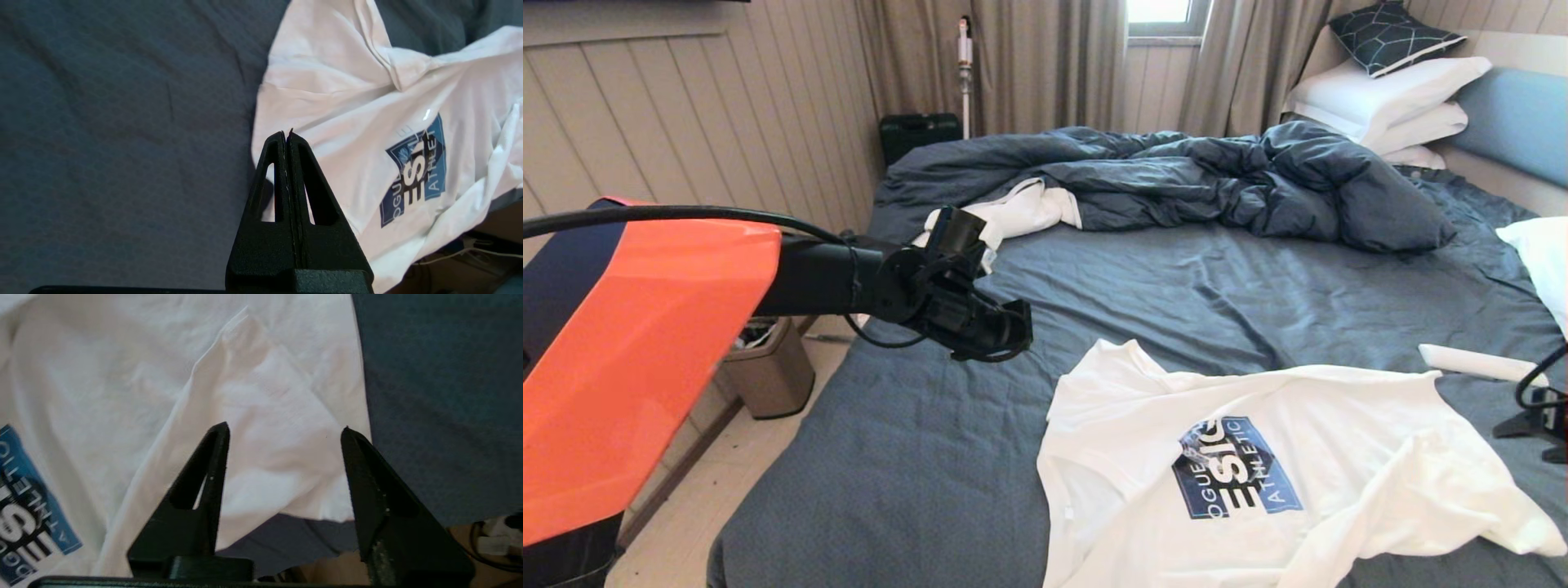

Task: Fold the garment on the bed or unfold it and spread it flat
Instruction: Unford the white T-shirt

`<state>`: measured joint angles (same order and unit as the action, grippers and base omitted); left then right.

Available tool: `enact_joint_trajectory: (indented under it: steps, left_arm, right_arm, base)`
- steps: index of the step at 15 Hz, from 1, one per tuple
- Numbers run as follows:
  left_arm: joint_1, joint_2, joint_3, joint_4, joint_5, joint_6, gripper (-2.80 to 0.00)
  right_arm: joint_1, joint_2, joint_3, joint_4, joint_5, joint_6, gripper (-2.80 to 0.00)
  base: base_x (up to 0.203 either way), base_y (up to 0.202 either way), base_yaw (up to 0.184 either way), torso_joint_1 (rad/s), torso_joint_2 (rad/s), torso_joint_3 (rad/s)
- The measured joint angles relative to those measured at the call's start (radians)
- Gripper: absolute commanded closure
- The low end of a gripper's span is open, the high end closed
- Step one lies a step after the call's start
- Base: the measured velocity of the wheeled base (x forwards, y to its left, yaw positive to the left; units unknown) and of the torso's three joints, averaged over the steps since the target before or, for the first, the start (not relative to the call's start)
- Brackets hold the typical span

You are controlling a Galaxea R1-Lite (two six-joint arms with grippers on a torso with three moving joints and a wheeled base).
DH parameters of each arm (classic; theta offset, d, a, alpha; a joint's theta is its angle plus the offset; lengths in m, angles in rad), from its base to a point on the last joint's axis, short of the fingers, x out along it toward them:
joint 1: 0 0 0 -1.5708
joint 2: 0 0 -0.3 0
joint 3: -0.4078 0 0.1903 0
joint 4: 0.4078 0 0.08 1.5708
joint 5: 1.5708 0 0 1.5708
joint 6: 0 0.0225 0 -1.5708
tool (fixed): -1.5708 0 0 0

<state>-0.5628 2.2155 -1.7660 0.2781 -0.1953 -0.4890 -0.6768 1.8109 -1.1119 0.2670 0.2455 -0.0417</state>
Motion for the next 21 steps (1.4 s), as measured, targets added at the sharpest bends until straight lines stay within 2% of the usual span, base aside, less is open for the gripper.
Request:
enact_joint_trajectory:
  steps: [5,9,12,15,21]
  left_arm:
    - [0.0,-0.004,0.005,-0.001,-0.002,-0.002,0.0]
    - [0.001,-0.004,0.004,-0.004,-0.002,-0.003,0.0]
    - [0.002,-0.004,0.004,-0.004,-0.002,-0.004,0.0]
    - [0.002,-0.004,0.007,-0.001,-0.003,-0.004,0.0]
    - [0.001,-0.002,0.012,0.001,-0.006,-0.005,0.0]
  right_arm:
    - [0.081,0.121,-0.106,0.003,-0.082,0.013,-2.8]
    - [0.19,0.185,-0.126,-0.009,-0.199,0.023,-2.8]
    - [0.252,0.214,-0.14,-0.013,-0.25,0.025,-2.8]
    - [0.279,0.248,-0.133,-0.098,-0.31,0.031,-2.8]
    - [0.285,0.269,-0.087,-0.108,-0.31,0.033,-2.8]
  base:
    - [0.0,0.0,0.0,0.0,0.0,0.0]
    - [0.0,0.0,0.0,0.0,0.0,0.0]
    - [0.0,0.0,0.0,0.0,0.0,0.0]
    - [0.0,0.0,0.0,0.0,0.0,0.0]
    - [0.0,0.0,0.0,0.0,0.0,0.0]
